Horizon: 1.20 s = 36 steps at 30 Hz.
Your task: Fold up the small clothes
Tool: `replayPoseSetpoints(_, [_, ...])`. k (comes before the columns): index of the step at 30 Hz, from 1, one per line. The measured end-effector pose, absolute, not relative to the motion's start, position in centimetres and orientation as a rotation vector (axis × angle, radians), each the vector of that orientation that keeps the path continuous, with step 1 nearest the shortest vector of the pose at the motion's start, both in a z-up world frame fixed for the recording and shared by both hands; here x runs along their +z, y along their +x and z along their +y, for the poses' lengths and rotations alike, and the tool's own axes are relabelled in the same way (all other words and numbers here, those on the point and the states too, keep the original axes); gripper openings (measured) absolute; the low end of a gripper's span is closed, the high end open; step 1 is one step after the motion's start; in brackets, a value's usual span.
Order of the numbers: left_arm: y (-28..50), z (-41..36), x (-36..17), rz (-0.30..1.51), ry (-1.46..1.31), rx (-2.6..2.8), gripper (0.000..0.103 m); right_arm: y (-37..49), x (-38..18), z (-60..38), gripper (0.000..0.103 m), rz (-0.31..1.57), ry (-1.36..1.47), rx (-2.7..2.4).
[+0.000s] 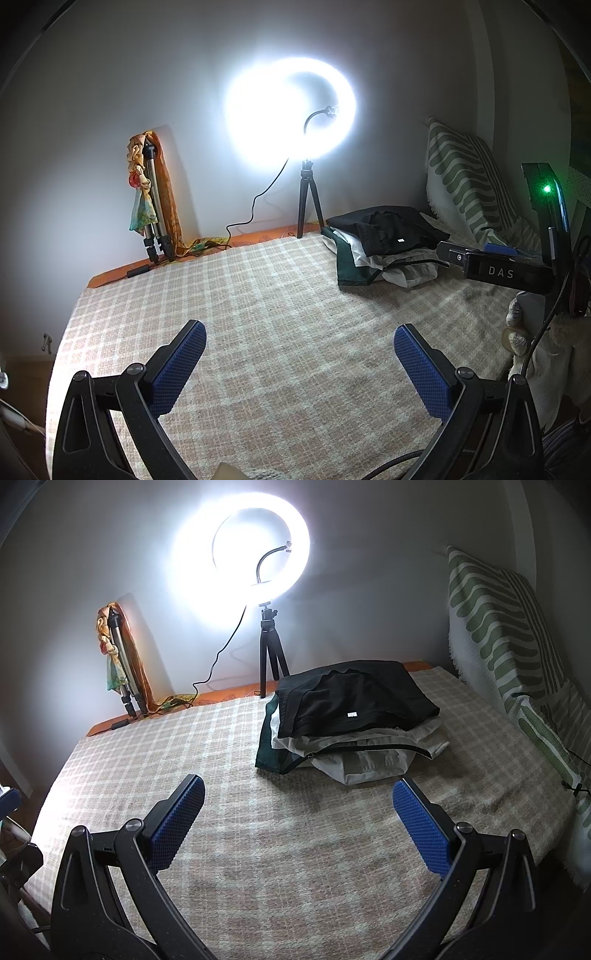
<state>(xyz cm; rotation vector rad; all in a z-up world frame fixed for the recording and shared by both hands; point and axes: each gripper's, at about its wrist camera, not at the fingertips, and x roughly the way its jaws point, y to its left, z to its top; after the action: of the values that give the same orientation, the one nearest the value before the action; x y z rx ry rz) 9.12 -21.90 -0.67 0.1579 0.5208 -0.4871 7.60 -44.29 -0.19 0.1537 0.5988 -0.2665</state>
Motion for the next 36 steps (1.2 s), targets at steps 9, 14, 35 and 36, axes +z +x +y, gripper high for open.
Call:
replayPoseSetpoints(9, [9.15,-21.89,-0.59,0.520,0.157,-0.489,0.102,7.69,-0.26,-44.26,0.103,0.600,0.155,-0.263])
replayPoseSetpoints(14, [9.15,-21.90,-0.52,0.519,0.157,-0.489,0.102,7.67,-0.23,-44.28,0.103,0.600,0.154,-0.264])
replayPoseSetpoints(35, [9.12,-21.99,-0.44,0.515,0.157,-0.488,0.102,7.75,-0.34,-44.22,0.103,0.602,0.158,-0.260])
replayPoseSetpoints(36, [9.24,-22.00,-0.37,0.517,0.156,-0.488,0.102,7.76,-0.33,-44.25,0.103,0.602,0.158,-0.259])
